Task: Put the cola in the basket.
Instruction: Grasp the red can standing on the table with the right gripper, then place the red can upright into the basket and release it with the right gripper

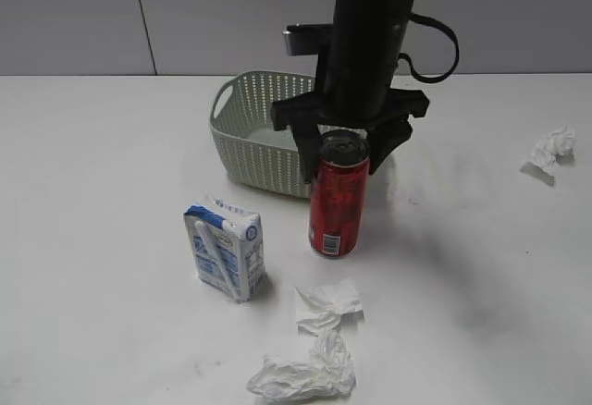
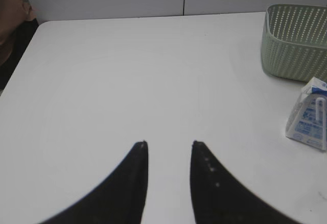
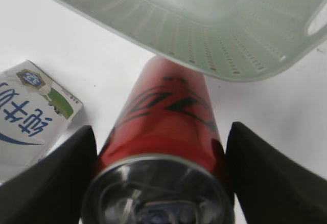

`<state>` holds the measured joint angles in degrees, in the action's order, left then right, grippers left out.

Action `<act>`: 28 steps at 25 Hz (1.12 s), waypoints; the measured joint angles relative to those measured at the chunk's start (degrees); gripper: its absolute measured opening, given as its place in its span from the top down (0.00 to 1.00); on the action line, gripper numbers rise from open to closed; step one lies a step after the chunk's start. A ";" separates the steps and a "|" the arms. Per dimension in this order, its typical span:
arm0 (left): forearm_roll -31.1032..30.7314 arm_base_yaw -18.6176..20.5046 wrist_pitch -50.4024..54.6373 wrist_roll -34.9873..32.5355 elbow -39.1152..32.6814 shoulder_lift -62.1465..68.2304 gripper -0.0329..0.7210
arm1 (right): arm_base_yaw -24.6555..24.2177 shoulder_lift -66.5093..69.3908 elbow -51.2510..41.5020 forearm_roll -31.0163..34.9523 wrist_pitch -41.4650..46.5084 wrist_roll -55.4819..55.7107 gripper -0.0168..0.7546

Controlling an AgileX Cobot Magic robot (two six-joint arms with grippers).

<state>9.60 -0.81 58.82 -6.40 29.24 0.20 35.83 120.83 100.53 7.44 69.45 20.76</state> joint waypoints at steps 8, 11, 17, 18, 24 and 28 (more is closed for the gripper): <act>0.00 0.00 0.00 0.00 0.00 0.00 0.65 | 0.00 0.24 -0.69 0.00 0.06 0.00 0.27; 0.00 0.00 0.00 0.00 0.00 0.00 0.65 | 0.05 0.24 -0.69 -0.27 0.06 0.00 0.30; 0.00 0.00 0.00 0.00 0.00 0.00 0.65 | 0.05 0.24 -0.69 0.98 0.19 -5.21 0.30; 0.00 0.00 0.00 0.00 0.00 0.00 0.65 | 0.05 0.13 -0.76 2.34 0.19 -6.86 0.30; 0.00 0.00 0.00 0.00 0.00 0.00 0.65 | 1.40 -6.34 -1.26 7.05 0.19 -15.45 0.30; 0.00 0.00 0.00 0.00 0.00 0.00 0.65 | 1.62 -11.31 0.40 5.01 0.54 -18.49 0.30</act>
<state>9.60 -0.81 58.82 -6.40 29.24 0.20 37.45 109.52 100.93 12.45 69.99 2.27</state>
